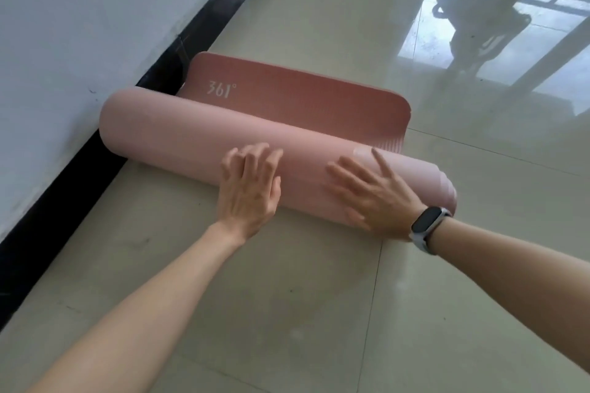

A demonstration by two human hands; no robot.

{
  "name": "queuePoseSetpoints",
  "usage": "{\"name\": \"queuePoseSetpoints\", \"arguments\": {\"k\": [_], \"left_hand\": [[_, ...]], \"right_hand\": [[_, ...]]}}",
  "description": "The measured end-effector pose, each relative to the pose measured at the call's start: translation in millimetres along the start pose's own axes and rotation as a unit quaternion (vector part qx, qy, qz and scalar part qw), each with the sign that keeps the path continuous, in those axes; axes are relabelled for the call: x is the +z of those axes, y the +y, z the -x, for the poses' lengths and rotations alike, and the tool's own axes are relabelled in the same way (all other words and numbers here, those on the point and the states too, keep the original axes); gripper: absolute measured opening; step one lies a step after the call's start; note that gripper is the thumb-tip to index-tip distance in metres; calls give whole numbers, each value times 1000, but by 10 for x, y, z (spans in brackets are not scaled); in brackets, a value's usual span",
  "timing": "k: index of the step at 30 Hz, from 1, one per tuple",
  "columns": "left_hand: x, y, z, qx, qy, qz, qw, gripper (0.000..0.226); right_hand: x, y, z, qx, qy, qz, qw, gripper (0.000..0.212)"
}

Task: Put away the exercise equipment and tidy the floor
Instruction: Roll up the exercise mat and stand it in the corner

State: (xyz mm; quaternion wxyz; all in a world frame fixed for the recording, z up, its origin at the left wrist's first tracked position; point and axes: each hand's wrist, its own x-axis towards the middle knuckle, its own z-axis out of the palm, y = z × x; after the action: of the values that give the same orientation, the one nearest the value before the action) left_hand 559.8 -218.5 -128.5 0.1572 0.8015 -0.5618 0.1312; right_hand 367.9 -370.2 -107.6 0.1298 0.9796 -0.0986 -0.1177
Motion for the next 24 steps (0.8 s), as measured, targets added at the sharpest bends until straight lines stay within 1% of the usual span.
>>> {"name": "queuePoseSetpoints", "arguments": {"k": [1,2,3,4,5,6,7,9,11,14,16,18,20,24], "left_hand": [[37,7,33,17,-25,-9,1000,47],[64,11,39,23,-81,-20,996,50],[80,13,13,12,-152,-27,988,54],[114,-7,-28,-14,-231,-14,973,60],[126,-37,-86,-52,-300,17,952,65],[114,-76,-147,-86,-341,46,935,68],[80,-121,-189,-115,-350,72,927,69],[-46,-233,-231,-144,-328,96,929,68],[-231,-353,-233,-149,-322,94,930,66],[-510,-549,-197,-175,-329,97,923,64],[-684,-641,-204,-186,-348,104,913,63],[-830,-653,-227,-175,-367,110,907,63],[-921,-635,-314,-154,-371,108,909,62],[-932,-564,-513,-142,-381,123,906,60]], "right_hand": [[-50,99,-76,44,-16,-6,999,57],[-97,172,-146,88,-16,-23,996,56],[-146,210,-209,130,-16,-54,990,57],[-178,207,-260,163,-12,-90,982,59],[-197,173,-291,175,-5,-117,978,61],[-215,118,-300,166,-10,-133,977,62],[-222,61,-290,140,-36,-140,979,62],[-209,7,-247,104,-115,-152,976,62],[-278,39,-249,129,-175,-181,959,60],[-530,82,-345,158,-215,-193,944,60],[-767,88,-396,150,-232,-191,942,59],[-966,66,-411,111,-240,-166,950,58],[-1083,116,-433,69,-235,-141,959,56],[-1162,234,-405,60,-244,-135,958,56]]}}
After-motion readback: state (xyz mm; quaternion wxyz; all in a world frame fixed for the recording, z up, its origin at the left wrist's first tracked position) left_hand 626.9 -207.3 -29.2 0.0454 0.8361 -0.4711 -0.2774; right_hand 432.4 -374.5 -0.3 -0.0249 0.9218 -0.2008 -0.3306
